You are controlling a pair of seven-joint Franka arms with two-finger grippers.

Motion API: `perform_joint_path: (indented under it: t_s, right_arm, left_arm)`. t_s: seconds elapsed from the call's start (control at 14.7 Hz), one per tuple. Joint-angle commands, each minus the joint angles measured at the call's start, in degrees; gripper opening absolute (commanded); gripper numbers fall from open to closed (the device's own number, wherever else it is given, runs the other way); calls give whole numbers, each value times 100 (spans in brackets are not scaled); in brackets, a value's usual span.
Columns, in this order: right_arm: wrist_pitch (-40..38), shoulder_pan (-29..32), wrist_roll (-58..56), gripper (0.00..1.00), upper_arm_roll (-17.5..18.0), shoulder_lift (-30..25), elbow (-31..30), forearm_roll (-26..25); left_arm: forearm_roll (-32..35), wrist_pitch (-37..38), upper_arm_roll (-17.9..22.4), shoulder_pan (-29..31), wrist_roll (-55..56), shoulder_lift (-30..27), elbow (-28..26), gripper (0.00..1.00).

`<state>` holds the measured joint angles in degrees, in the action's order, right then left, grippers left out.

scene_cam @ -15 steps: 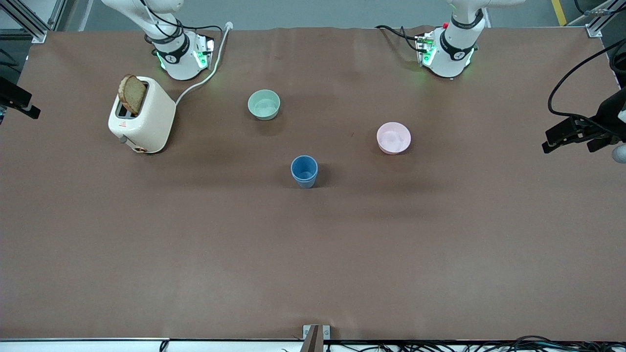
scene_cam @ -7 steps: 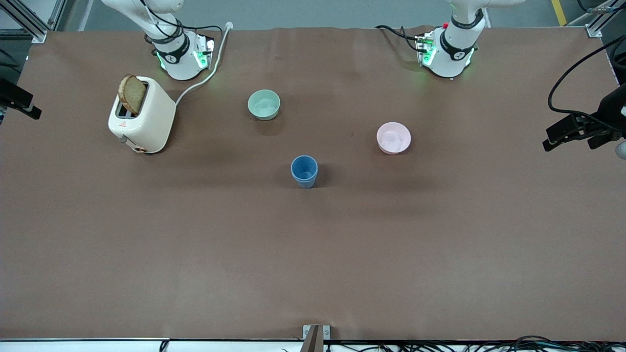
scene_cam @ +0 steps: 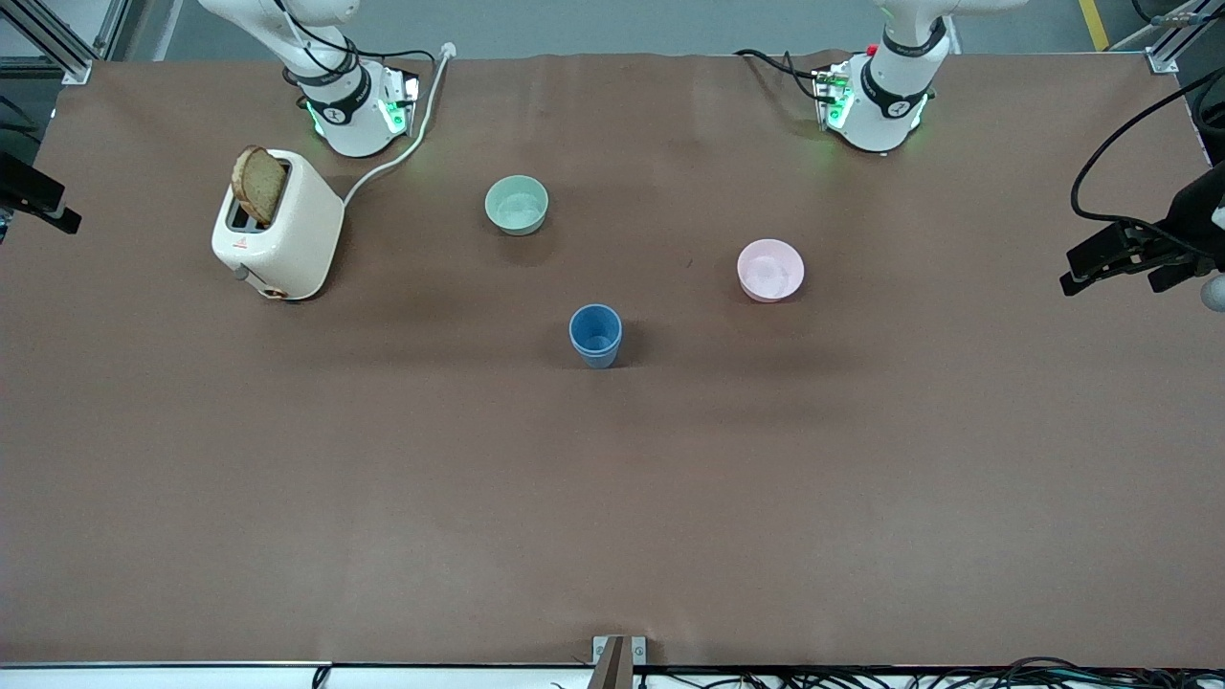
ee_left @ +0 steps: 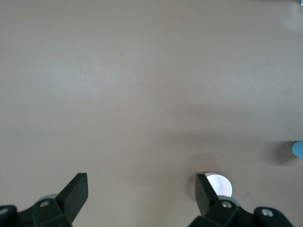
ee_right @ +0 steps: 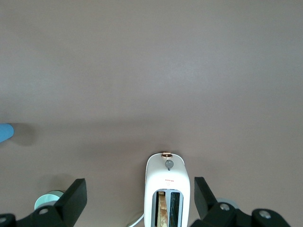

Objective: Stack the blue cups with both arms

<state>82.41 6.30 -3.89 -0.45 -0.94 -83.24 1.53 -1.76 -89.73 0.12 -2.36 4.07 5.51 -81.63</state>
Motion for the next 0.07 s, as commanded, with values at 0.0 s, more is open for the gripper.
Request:
perform_joint_path:
  t_s: [0.0]
  right_arm:
    - [4,47,2,100,18,-47,-61,58]
  left_arm:
    - [-17,-9,-38,34,-99,-155,-143,100]
